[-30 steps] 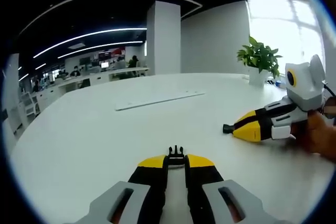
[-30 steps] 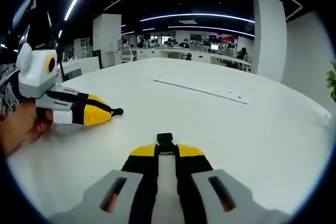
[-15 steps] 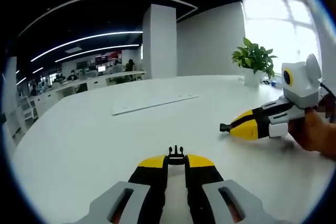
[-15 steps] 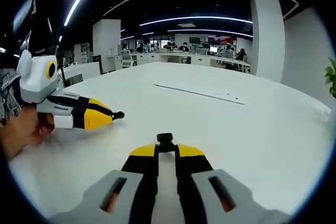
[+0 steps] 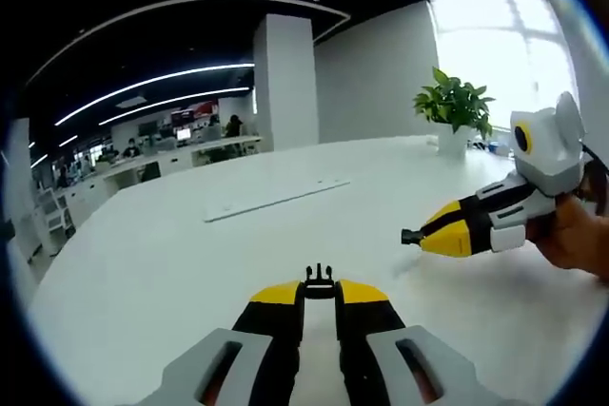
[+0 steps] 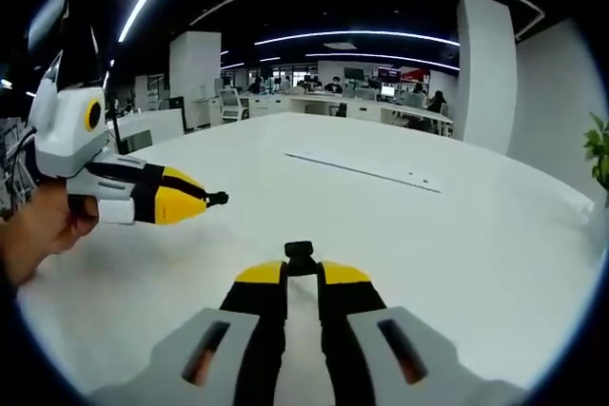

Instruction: Snap the two parts of the plastic buckle together until the buckle closes and remains connected.

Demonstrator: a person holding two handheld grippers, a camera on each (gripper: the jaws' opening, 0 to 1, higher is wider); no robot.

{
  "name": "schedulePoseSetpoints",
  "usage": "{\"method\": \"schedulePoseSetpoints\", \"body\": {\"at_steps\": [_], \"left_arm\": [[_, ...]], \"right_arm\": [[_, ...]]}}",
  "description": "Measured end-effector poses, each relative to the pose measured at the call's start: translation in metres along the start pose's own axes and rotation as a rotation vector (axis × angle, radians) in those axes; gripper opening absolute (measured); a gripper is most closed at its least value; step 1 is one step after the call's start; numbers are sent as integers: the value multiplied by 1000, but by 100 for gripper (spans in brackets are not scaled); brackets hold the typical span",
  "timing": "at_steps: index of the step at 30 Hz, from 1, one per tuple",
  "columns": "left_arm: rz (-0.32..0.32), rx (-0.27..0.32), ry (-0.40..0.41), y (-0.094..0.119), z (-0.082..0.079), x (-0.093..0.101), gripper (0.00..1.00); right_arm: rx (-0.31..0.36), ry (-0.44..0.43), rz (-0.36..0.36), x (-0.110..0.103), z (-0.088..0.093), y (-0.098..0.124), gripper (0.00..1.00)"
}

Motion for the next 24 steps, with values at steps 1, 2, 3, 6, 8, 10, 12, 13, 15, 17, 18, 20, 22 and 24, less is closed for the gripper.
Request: {"method": "schedulePoseSetpoints", "body": {"at_steps": [1,2,3,6,8,10,12,13,15,17,18,20,22,24], "left_arm": [[7,1,4,1,1,1,12],[8,0,5,3,2,1,12],[8,-1,3,5,3,2,12],[11,7,10,12,4,2,12],[20,7,17,14,6,3,12],[15,7,10,18,10,4,12],[23,9,9,22,13,6,12],[25,12,10,25,14,6,12],[28,17,6,29,16,7,12],[35,17,4,32,19,8,12],[40,16,-1,34,21,9,12],[60,2,-10,37,25,11,12],[70,7,-21,42,29,12,12],[78,4,-29,47,33,13,12]], "right_arm": [[-3,1,-3,-2,1,4,12],[-3,4,-3,-2,2,6,12],[-4,7,-3,-2,3,7,12],[-3,4,-13,2,5,11,13],[-3,-3,-18,1,9,15,13],[-5,-10,-25,-2,14,19,13],[-8,-10,-27,-5,19,22,13],[-10,-11,-29,-6,20,22,13],[-8,-13,-36,-7,23,25,13],[-6,-15,-39,-9,25,28,13],[-5,-14,-40,-10,26,30,13],[1,-14,-45,-12,28,34,13],[8,-11,-50,-16,31,41,13],[13,-7,-57,-19,33,45,13]]}}
Point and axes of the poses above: the point that each gripper's makers call its tool centre point, and the gripper's own axes: y roughly backward along the fingers, x roughly to its right, z roughly out of its underside, the point moved 7 cm from there along y, roughly backward along the fingers, and after that the axes turned 13 degrees about -x, right-handed, at the moved point
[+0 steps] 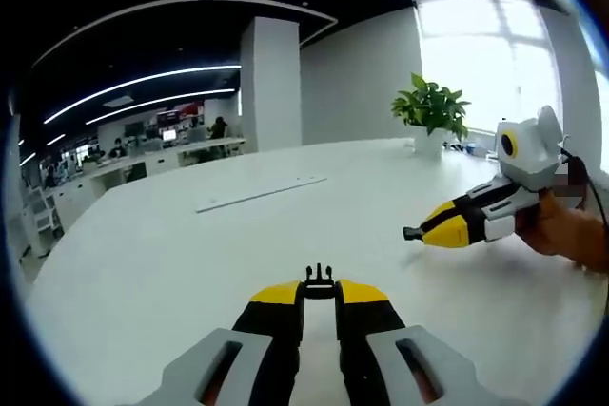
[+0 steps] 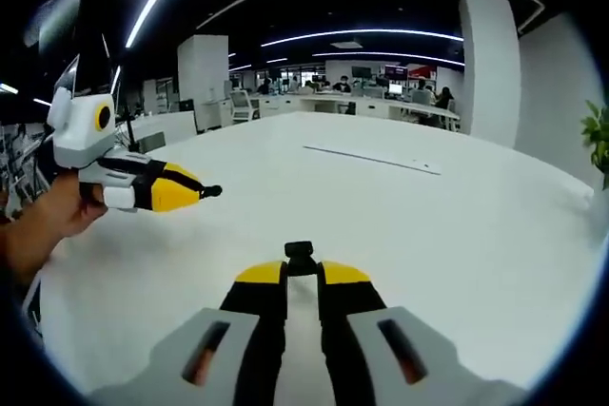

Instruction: Snap the two parts of the plastic buckle together until the buckle closes and remains connected.

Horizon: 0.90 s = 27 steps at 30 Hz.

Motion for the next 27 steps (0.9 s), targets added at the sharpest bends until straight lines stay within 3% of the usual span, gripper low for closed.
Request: {"method": "schedulePoseSetpoints", "body": {"at_steps": [5,23,27], "left_arm": [[0,2,-13,9,8,0,12],[87,-2,-67,33,35,21,12],[125,-1,-111,38,40,26,12]], "right_arm": [[10,8,-22,-8,6,12,13],[9,97,-122,-29,34,40,13],[10,108,-149,-29,43,45,13]]}}
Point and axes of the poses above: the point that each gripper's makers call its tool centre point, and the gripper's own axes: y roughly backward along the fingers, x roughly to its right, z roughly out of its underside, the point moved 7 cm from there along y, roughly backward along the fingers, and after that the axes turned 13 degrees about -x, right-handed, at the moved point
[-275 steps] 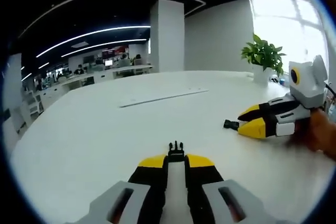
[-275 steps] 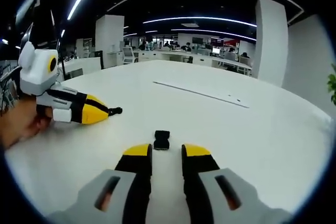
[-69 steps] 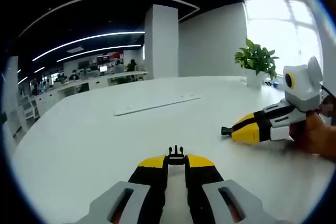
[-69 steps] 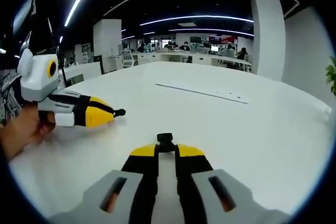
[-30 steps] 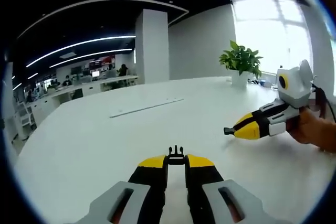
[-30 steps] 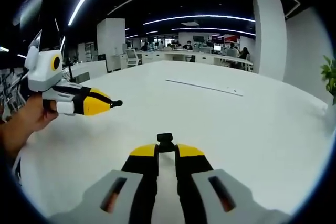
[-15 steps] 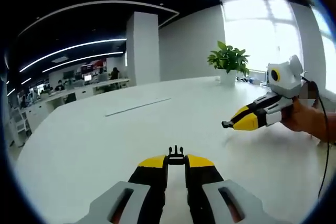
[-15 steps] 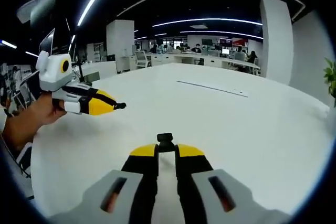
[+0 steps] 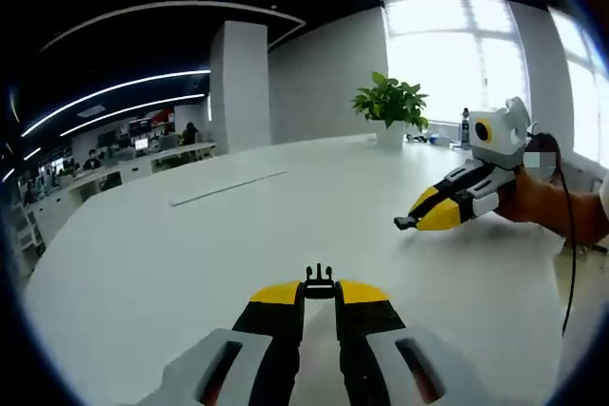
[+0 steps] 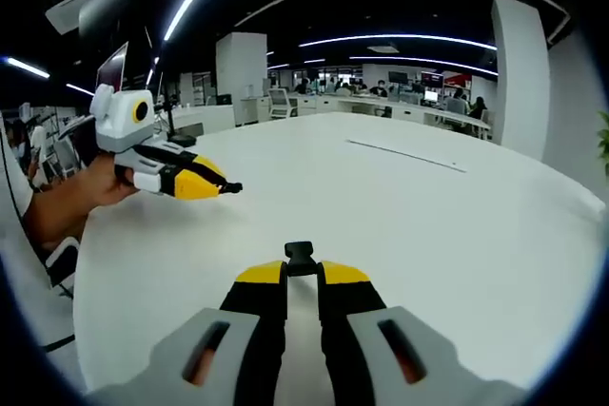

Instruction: Snap the two parts of the plastic buckle together until the buckle closes and remains connected.

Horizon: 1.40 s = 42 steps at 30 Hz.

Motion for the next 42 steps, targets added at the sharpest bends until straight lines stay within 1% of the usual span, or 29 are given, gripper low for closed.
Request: {"method": "schedulePoseSetpoints", "body": {"at_steps": [5,8,10,12,18,19,20,22,23,24,25,27,30,31,33,37,40,42], "left_arm": [[39,1,-23,6,5,6,12],[63,7,-42,8,9,10,12],[63,33,-81,9,10,13,12],[74,33,-86,10,12,16,12],[163,25,-96,16,18,27,12],[186,33,-99,17,19,29,12],[201,38,-103,19,20,30,12],[239,48,-110,21,23,33,12],[263,53,-106,23,23,35,12],[288,59,-110,25,24,36,12],[297,60,-112,26,26,37,12],[327,51,-132,28,29,41,12],[363,43,-162,30,31,46,12],[378,44,-170,30,32,48,12],[405,37,-202,32,34,52,12],[474,25,-239,37,37,63,12],[489,20,-251,38,39,66,12],[514,22,-238,39,39,67,12]], "right_arm": [[-9,2,-29,-1,15,7,13],[-3,10,-47,-4,16,14,13],[-2,8,-60,-5,18,16,12],[-1,10,-72,-7,20,19,12],[7,37,-124,-14,25,27,13],[11,39,-144,-15,25,28,13],[22,27,-190,-19,24,30,13],[43,13,-231,-21,23,33,13],[43,17,-233,-20,23,36,13],[38,28,-232,-21,24,37,13],[30,50,-232,-22,25,38,13],[4,98,-238,-26,31,39,13],[-5,151,-274,-32,36,41,13],[2,170,-298,-37,36,43,13],[11,189,-351,-44,35,46,13],[6,221,-386,-50,36,46,13],[-3,231,-411,-53,37,46,13],[-7,241,-421,-54,38,46,13]]}}
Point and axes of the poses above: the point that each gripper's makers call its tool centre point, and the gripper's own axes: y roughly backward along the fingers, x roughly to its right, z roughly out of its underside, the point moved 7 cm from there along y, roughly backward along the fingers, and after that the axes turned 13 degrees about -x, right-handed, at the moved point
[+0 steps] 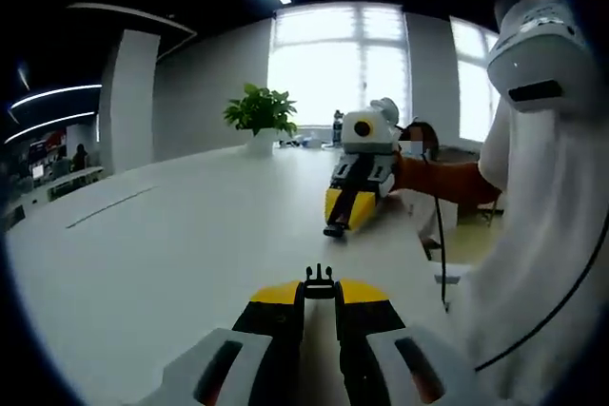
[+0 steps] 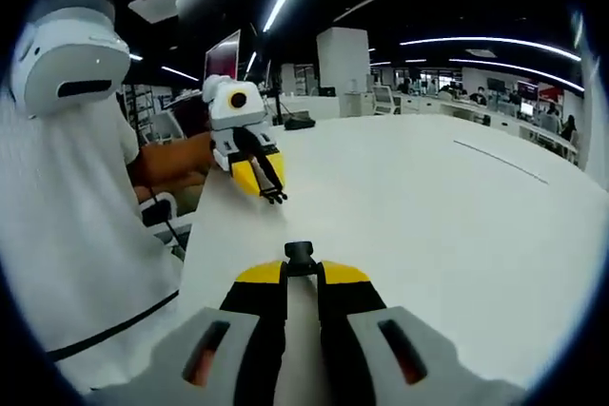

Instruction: Snap the two parts of the plastic buckle together until the buckle closes and remains connected.

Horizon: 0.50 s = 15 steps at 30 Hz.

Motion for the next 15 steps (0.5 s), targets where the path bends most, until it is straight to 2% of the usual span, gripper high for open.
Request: {"method": "schedulePoseSetpoints", "body": {"at_steps": [5,15], "left_arm": [[20,1,-12,0,0,2,12],[48,-56,-58,-8,4,5,12]], "right_arm": [[0,20,-24,-3,0,0,13],[-20,66,-71,-8,1,-4,13]]}}
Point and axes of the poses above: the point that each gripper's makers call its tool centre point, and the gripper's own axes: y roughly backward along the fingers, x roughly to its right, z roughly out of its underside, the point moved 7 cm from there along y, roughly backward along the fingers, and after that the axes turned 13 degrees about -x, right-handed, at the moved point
